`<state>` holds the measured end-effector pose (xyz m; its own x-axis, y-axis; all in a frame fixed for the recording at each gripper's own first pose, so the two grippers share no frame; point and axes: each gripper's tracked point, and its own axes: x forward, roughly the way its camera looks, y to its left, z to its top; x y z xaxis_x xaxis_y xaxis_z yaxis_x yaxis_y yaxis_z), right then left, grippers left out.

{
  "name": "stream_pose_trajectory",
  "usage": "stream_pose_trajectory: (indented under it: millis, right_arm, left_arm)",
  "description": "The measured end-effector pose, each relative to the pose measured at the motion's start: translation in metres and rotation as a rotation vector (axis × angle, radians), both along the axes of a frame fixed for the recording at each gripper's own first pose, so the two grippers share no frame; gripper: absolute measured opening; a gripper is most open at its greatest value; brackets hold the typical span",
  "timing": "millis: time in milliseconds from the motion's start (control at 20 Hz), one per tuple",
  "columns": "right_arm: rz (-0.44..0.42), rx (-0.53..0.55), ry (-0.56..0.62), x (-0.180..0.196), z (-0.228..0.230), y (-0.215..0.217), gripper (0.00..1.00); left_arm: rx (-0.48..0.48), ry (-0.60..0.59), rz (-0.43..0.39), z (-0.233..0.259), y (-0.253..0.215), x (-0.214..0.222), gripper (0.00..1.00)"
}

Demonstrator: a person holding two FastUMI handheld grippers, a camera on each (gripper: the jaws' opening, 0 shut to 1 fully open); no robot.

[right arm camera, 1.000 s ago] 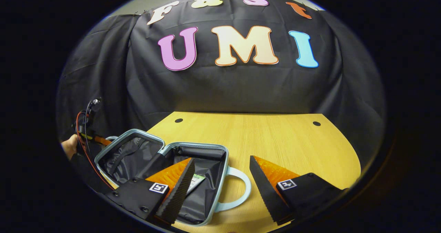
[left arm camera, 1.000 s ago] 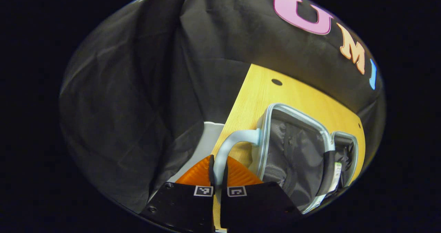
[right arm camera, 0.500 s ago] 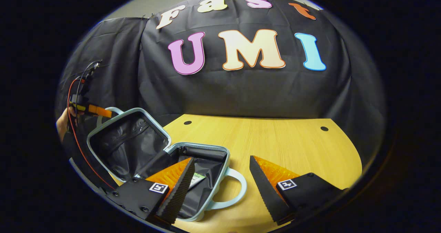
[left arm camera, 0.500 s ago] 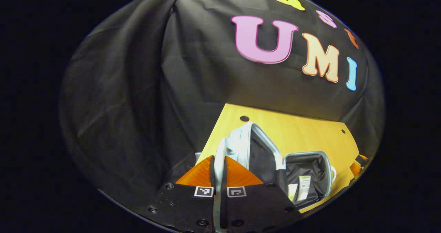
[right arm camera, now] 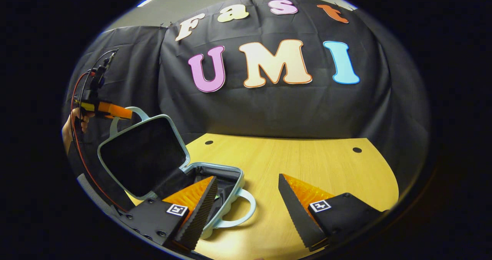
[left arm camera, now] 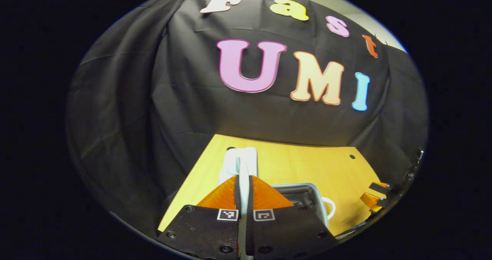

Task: First open the suitcase, pack the skin care products into it, and then close the suitcase.

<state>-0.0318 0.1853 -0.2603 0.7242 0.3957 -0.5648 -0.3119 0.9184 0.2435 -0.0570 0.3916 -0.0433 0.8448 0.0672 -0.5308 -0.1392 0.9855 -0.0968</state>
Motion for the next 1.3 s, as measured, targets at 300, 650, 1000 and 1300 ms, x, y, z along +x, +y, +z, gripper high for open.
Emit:
stream_pose_trajectory:
  millis: [300,650,1000,1300]
  right_arm:
    - [-0.026,-0.005,-0.002,-0.001,0.003,-0.033,0.99]
    - [-0.034,-0.047,-0.008,0.006,0.009,-0.072,0.99]
    - [-0.046,-0.072,-0.035,0.013,0.023,-0.106,0.94]
    - [-0.001,-0.063,-0.100,0.020,0.045,-0.135,0.98]
  left_arm:
    - [-0.091,-0.025,-0.132,-0.007,-0.097,0.019,0.00]
    - [-0.249,-0.015,-0.227,-0.045,-0.191,0.029,0.00]
    - [-0.245,0.041,-0.263,-0.097,-0.249,0.033,0.02]
    - [-0.148,0.071,-0.240,-0.127,-0.288,0.026,0.39]
